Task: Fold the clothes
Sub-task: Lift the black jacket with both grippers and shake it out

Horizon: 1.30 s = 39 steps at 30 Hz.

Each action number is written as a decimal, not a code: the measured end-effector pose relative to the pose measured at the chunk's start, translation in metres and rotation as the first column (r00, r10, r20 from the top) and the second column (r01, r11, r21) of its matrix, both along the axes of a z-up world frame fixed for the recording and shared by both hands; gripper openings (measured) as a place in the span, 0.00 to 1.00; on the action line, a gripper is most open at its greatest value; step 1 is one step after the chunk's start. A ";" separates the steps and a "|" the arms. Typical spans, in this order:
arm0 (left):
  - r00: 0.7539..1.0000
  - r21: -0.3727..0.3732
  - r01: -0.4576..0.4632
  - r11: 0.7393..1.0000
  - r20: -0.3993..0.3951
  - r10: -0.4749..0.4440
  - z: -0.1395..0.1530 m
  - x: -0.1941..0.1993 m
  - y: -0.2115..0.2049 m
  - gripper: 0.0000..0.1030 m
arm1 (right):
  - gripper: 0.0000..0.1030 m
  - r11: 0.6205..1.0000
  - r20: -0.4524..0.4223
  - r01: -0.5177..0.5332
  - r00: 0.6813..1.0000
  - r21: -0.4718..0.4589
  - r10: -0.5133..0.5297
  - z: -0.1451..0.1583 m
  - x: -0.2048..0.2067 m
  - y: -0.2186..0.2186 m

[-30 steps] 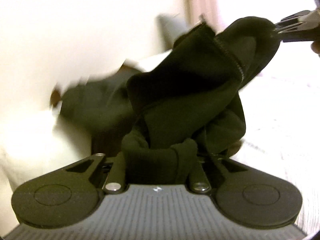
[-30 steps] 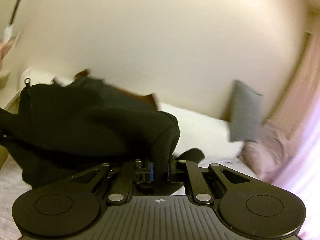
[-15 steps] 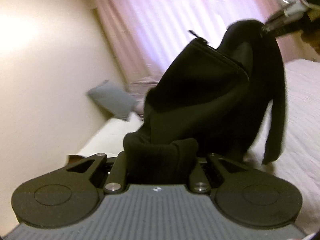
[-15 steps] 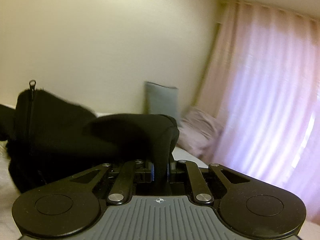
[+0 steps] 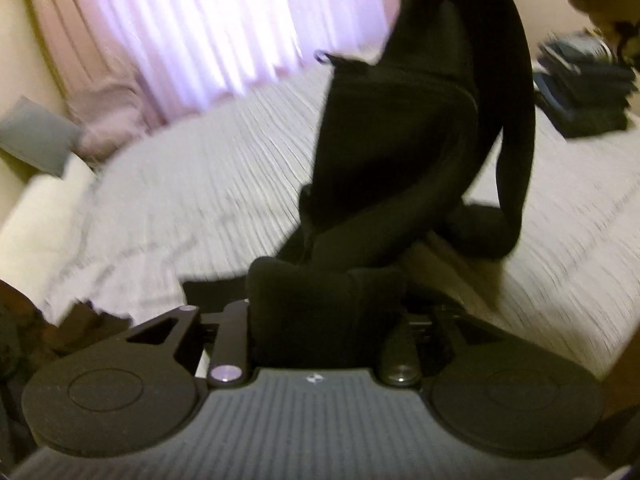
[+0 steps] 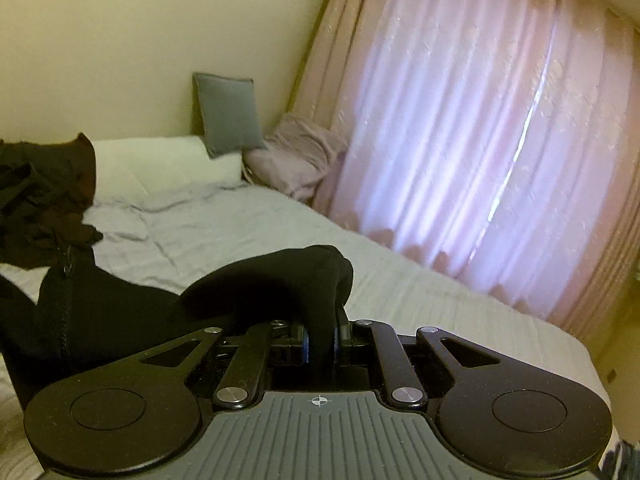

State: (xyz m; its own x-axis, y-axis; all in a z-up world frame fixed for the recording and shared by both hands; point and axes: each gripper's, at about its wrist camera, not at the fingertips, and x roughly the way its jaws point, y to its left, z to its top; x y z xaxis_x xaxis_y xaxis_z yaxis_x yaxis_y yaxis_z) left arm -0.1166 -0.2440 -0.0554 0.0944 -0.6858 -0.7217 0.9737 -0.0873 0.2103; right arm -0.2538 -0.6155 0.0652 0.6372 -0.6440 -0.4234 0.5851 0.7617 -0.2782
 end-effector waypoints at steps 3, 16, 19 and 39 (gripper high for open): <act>1.000 0.029 0.020 0.999 -0.018 -0.020 -0.005 0.009 -0.007 0.27 | 0.09 1.000 -0.009 0.022 1.000 0.012 -0.022 -0.002 0.021 0.026; 0.998 0.040 -0.004 0.999 -0.058 0.007 0.008 0.007 0.020 0.37 | 0.09 0.999 -0.014 0.045 0.999 0.004 -0.045 -0.008 0.008 0.056; 0.998 0.048 0.000 0.999 -0.067 0.004 0.004 0.005 0.027 0.38 | 0.09 0.998 -0.011 0.059 0.998 -0.003 -0.059 -0.006 0.008 0.053; 0.988 0.043 0.058 0.997 -0.143 -0.051 -0.013 -0.018 0.023 0.50 | 0.09 0.998 -0.023 0.063 0.998 -0.004 -0.063 -0.018 -0.068 0.112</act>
State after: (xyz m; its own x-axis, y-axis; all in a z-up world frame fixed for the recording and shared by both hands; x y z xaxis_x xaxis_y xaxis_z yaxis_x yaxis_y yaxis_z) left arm -0.1350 -0.2210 -0.0689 -0.0475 -0.6523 -0.7565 0.9870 -0.1473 0.0650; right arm -0.3217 -0.5036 0.0468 0.5853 -0.6838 -0.4356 0.6251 0.7228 -0.2948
